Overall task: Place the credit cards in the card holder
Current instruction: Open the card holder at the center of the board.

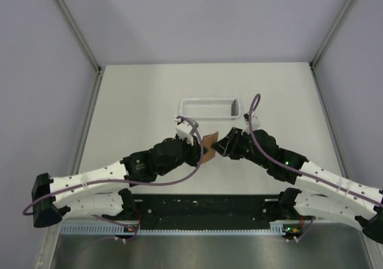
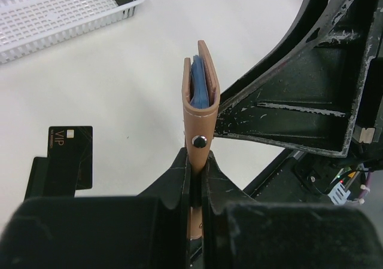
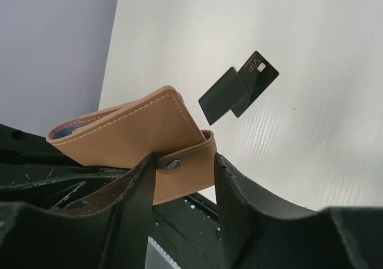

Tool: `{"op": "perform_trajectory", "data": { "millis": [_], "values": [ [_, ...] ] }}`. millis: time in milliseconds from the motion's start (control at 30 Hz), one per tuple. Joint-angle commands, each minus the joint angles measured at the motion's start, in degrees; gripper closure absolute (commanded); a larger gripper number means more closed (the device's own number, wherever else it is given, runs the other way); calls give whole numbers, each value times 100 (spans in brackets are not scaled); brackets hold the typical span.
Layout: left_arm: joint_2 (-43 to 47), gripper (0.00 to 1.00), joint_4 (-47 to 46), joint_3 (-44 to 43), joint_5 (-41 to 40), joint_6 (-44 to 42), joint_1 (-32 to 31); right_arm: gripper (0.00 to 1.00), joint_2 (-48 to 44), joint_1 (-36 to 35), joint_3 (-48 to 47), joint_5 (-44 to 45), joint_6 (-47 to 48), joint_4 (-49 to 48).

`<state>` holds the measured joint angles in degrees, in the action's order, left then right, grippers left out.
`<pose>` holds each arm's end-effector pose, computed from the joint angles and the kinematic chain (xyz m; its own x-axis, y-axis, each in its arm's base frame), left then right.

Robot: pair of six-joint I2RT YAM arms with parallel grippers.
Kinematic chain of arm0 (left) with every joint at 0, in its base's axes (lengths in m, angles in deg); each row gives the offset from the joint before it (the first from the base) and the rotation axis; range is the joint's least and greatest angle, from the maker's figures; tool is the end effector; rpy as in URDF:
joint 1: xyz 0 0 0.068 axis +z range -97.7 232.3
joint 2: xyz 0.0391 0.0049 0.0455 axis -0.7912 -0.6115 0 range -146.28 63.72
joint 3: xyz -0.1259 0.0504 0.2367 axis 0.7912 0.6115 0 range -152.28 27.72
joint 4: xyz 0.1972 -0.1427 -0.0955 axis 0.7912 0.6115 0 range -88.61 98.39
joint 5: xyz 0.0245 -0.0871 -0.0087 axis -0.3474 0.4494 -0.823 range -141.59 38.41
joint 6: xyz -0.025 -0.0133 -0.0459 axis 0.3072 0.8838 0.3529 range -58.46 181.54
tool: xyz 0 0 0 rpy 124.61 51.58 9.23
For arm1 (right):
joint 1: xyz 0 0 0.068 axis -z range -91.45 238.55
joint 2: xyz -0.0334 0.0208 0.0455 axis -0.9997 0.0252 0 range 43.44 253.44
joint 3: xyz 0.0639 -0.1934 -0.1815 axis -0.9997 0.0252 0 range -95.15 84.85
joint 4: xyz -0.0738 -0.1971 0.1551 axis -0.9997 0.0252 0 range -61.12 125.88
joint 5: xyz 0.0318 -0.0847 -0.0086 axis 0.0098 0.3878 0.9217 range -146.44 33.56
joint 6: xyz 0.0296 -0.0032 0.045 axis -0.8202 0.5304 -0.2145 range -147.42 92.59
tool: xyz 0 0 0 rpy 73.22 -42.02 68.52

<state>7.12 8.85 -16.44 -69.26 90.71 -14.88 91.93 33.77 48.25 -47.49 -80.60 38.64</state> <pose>0.0986 -0.2063 0.3029 -0.4894 -0.0344 -0.8714 0.6058 0.7053 -0.3681 0.1190 0.1591 0.2792 -0.7068 0.3700 -0.6029 -0.2633 0.6534 0.7098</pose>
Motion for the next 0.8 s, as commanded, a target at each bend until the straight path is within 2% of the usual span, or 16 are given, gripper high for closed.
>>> {"op": "perform_trajectory", "data": {
  "millis": [0,100,233,333,400,467,533,633,767],
  "values": [
    [140,100,-404,-163,-236,-122,-41,59,336,-76,-566,493,-87,1131],
    [193,100,-307,-172,-438,-201,-32,61,661,-76,-1023,817,-60,2184],
    [202,100,-175,-181,-667,-227,-32,64,882,-164,-1473,1765,-270,3627],
    [202,100,-131,-163,-729,-184,-32,66,505,-217,-1403,1900,-429,3516],
    [167,100,-166,-119,-729,-149,-32,66,-12,-225,-1071,1734,-290,2720],
    [106,100,-210,-40,-712,-96,-15,64,-889,-217,-335,1506,-105,1675],
    [27,100,-315,65,-642,88,29,60,-1393,-208,55,1390,-43,1092],
    [-123,100,-893,398,50,247,309,59,-1649,-217,127,1399,98,1194],
    [-474,97,-2062,934,1474,633,802,58,-1641,-226,-40,1452,212,1643]
  ]
}}
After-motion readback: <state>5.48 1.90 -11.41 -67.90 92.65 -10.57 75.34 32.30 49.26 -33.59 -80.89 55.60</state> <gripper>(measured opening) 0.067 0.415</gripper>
